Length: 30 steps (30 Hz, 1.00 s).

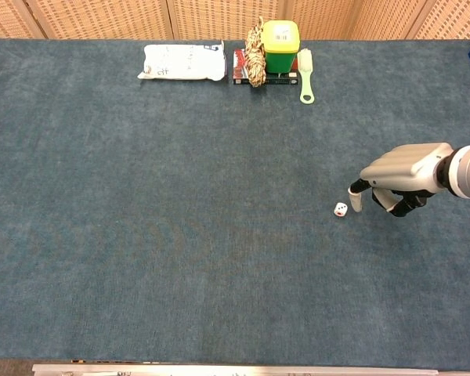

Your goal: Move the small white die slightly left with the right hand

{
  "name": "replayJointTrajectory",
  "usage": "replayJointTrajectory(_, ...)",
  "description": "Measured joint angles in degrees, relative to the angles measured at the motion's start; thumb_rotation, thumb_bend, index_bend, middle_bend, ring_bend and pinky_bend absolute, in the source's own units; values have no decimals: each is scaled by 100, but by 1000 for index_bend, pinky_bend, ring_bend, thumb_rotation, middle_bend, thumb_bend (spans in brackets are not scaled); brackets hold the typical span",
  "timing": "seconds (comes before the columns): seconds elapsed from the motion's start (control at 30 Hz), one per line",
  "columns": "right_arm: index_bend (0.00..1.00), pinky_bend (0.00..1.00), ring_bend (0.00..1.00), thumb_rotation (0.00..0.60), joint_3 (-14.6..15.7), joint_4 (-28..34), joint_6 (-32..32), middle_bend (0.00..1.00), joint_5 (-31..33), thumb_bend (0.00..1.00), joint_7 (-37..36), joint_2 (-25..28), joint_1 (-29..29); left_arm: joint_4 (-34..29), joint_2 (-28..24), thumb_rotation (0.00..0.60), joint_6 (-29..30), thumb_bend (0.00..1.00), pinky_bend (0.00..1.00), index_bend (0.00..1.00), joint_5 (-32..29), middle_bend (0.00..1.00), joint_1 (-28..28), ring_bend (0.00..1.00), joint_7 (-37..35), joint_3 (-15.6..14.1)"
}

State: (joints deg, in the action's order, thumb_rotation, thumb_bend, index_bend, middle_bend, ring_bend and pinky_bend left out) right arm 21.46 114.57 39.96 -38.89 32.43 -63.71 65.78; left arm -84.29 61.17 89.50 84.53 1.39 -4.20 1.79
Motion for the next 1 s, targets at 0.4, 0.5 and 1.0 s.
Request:
replayJointTrajectory(0.4,320,1000,950,600,2,-159,-37,882,158,1000,90,-272,58,15,0,600,23,10,130,542,37,289,13,119,-43,-4)
replayJointTrajectory(0.5,320,1000,950,600,13,-185,-11,882,199,1000,118,-321,73,22,-2,600,22,10,130,543,41,289,14,119,-53,-4)
replayJointTrajectory(1.0,320,1000,950,600,-66,-297,105,881,132,1000,74,-438,13,17,-3,600,19,9,130,543,33,289,26,119,-49,-1)
